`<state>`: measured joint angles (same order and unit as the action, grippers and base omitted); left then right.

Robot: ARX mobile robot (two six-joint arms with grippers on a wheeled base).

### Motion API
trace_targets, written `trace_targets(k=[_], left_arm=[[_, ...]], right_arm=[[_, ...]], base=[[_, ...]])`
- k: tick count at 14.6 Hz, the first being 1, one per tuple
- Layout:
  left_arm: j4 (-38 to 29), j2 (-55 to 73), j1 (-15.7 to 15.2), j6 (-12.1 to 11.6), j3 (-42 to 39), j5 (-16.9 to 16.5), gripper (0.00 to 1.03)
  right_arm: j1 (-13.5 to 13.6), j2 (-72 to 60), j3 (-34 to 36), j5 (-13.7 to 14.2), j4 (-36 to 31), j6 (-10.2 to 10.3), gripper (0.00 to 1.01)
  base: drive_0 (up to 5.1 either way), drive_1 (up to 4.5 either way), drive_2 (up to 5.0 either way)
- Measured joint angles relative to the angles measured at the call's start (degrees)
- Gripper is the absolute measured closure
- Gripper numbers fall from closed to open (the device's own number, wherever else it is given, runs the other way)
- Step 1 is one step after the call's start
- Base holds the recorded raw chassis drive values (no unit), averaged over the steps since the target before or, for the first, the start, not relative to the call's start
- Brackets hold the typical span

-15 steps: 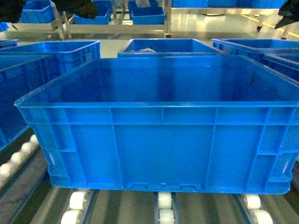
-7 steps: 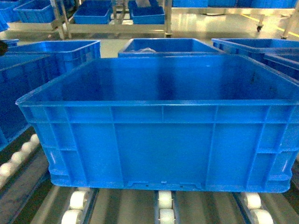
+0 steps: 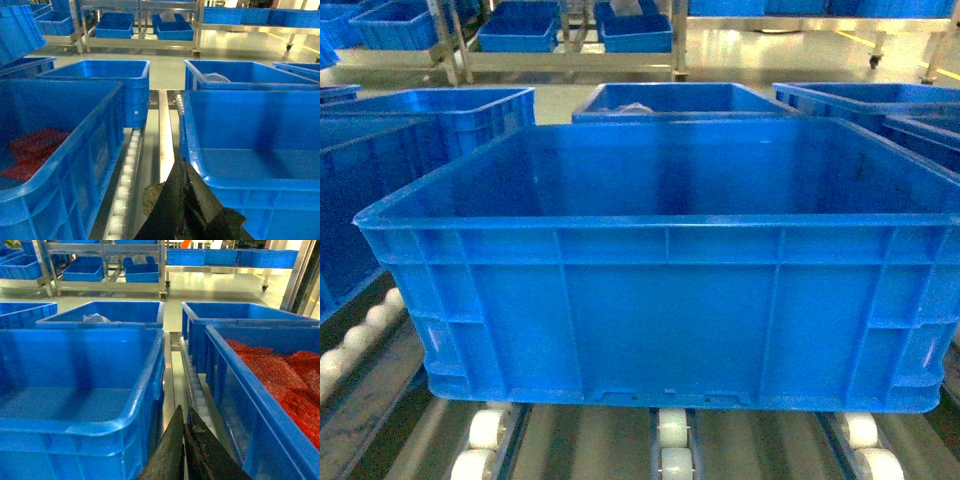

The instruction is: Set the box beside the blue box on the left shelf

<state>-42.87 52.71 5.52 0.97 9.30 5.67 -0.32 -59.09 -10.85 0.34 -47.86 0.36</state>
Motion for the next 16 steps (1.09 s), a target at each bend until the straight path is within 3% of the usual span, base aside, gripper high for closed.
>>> trace_targets(k=[1,3,4,6,7,16], left_arm=[[1.1,-2.5,-0.6,0.0,-1.4,-0.7,1.01],[4.0,-7.4,-5.3,0.0,-3.7,-5.2,1.01],[5.4,-9.8,-5.8,0.0,-4.5,-5.0,1.01],[8.8,-14.5,-5.5,0.0,-6.0,-5.7,1.01],[7.7,-15.9,-5.5,0.0,-7.2,-5.6,1.01],[25.4,-35.1,-5.5,0.0,-8.4,-5.7,1.01]], right_arm=[[0.0,2.2,1.6,-0.3,1.0,0.0,1.00],[0.1,7.3,4.2,-0.3,3.4,0.0,1.00],[0.0,9.9,5.2,-0.3,5.0,0.0,1.00],[0.3,15.4,7.1,-0.3,8.7,0.0,1.00],[0.3,15.5,9.0,-0.3,5.0,0.0,1.00],[0.3,38.3,10.1,-0.3,27.1,0.0,1.00]], base=[[0.0,0.00,0.0],[0.0,0.00,0.0],[0.0,0.00,0.0],[0.0,0.00,0.0],[0.0,0.00,0.0],[0.0,0.00,0.0]])
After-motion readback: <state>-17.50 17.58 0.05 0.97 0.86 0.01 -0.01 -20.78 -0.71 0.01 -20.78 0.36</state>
